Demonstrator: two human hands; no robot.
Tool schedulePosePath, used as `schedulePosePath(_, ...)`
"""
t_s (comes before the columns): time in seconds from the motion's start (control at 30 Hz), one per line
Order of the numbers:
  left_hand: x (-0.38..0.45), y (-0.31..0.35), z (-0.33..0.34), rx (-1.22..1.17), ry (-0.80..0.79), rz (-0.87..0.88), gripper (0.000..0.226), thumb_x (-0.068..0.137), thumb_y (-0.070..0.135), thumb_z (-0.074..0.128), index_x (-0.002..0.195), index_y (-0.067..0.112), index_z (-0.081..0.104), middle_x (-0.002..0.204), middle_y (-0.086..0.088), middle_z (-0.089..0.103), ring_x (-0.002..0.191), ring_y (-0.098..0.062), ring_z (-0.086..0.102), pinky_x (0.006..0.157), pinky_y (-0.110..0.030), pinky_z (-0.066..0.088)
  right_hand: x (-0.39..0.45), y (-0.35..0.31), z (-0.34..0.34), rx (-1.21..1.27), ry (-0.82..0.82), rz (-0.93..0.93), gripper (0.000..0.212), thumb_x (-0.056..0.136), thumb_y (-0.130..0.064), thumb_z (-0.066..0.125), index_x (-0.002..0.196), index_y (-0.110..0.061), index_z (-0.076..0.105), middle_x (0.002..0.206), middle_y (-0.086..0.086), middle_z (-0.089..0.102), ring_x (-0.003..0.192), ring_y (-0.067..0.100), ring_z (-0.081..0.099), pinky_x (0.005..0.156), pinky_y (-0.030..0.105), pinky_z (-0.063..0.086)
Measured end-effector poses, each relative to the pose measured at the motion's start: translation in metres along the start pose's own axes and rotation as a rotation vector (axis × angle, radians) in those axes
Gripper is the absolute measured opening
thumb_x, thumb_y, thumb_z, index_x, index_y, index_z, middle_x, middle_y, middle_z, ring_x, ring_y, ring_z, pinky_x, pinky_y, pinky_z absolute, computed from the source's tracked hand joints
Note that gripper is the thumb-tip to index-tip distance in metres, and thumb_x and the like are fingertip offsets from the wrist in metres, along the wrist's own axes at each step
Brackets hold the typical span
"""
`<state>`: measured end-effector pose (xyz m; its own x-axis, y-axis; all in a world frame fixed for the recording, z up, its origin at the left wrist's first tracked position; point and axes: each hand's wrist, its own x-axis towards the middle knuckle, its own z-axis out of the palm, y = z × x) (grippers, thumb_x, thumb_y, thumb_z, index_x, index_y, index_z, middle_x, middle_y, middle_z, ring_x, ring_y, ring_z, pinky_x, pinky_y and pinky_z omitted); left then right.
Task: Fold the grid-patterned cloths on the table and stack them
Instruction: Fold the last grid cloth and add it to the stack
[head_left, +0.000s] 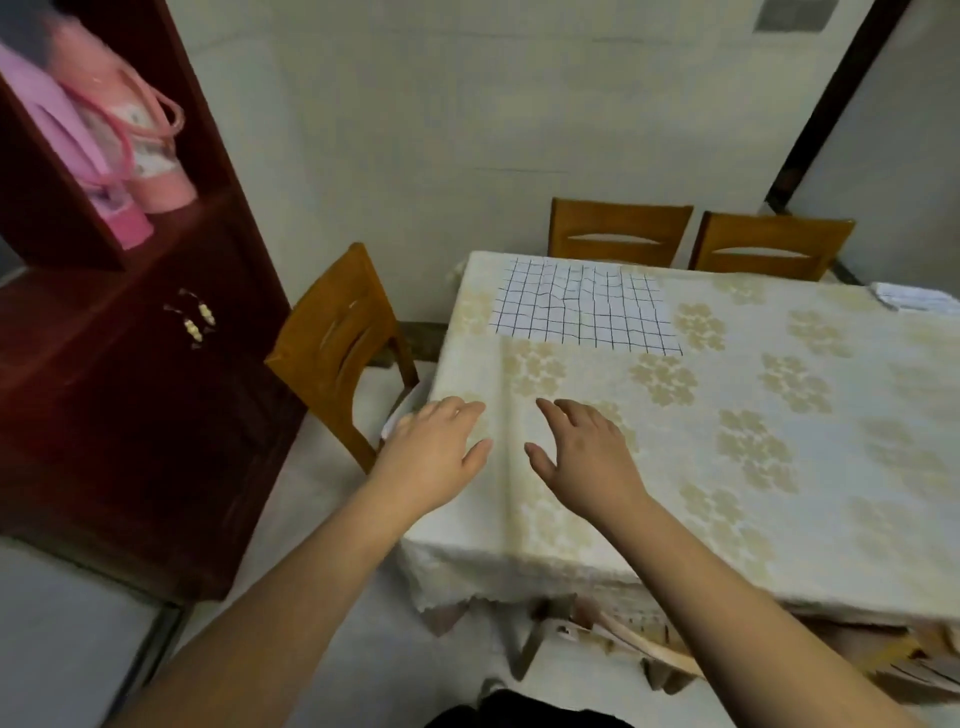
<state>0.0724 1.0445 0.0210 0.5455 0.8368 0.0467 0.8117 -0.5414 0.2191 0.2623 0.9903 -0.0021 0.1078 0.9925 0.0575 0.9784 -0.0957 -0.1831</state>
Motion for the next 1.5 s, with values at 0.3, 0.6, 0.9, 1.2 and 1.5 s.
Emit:
schedulePosePath(0.3,0.109,-0.038,0.009,0.027,-0.059,0.123,0.052,0.100,0.047,0.036,0.147,0.027,0.032,0.149,0.005,0.038,0.135,-0.017,0.037,0.108,-0.038,0.034,0.093,0.015,0.025,0.094,0.043,0.143,0.061,0.093,-0.046,0.051,0.145,-0.016,0.039,0.142,0.009,0.048,0.131,0.029,0.043,0.106,0.043,0.037)
schedulePosePath(0.6,0.215,-0.078,0.013,0.040,-0.090,0.169,0.051,0.099,0.046,0.037,0.146,0.026,0.034,0.148,0.004,0.039,0.135,-0.016,0.037,0.109,-0.038,0.033,0.186,0.036,0.028,0.071,0.000,0.178,0.061,0.095,-0.048,0.045,0.148,-0.021,0.032,0.148,0.004,0.041,0.135,0.024,0.037,0.108,0.038,0.030)
schedulePosePath(0.9,0.328,-0.115,0.066,0.024,-0.182,0.275,0.049,0.099,0.038,0.040,0.145,0.020,0.037,0.148,0.000,0.040,0.134,-0.021,0.037,0.108,-0.039,0.032,0.242,0.058,0.066,0.126,-0.043,0.318,0.063,0.090,-0.049,0.044,0.144,-0.016,0.041,0.145,0.011,0.045,0.131,0.031,0.044,0.105,0.042,0.035)
schedulePosePath(1.2,0.423,-0.120,0.154,0.142,-0.364,0.407,0.048,0.099,0.034,0.036,0.144,0.019,0.040,0.156,-0.005,0.027,0.143,-0.023,0.024,0.113,-0.038,0.022,0.303,0.066,0.117,0.151,-0.093,0.404,0.074,0.081,-0.057,0.026,0.139,-0.016,0.048,0.140,0.012,0.052,0.126,0.032,0.050,0.099,0.044,0.042)
schedulePosePath(1.5,0.463,-0.124,0.227,0.159,-0.597,0.377,0.055,0.100,0.052,0.026,0.151,0.046,0.008,0.162,-0.008,-0.012,0.149,-0.030,-0.008,0.119,-0.047,0.002,0.299,0.074,0.145,0.149,-0.167,0.502,0.075,0.082,-0.058,0.023,0.142,-0.019,0.045,0.146,0.011,0.046,0.132,0.031,0.045,0.105,0.044,0.037)
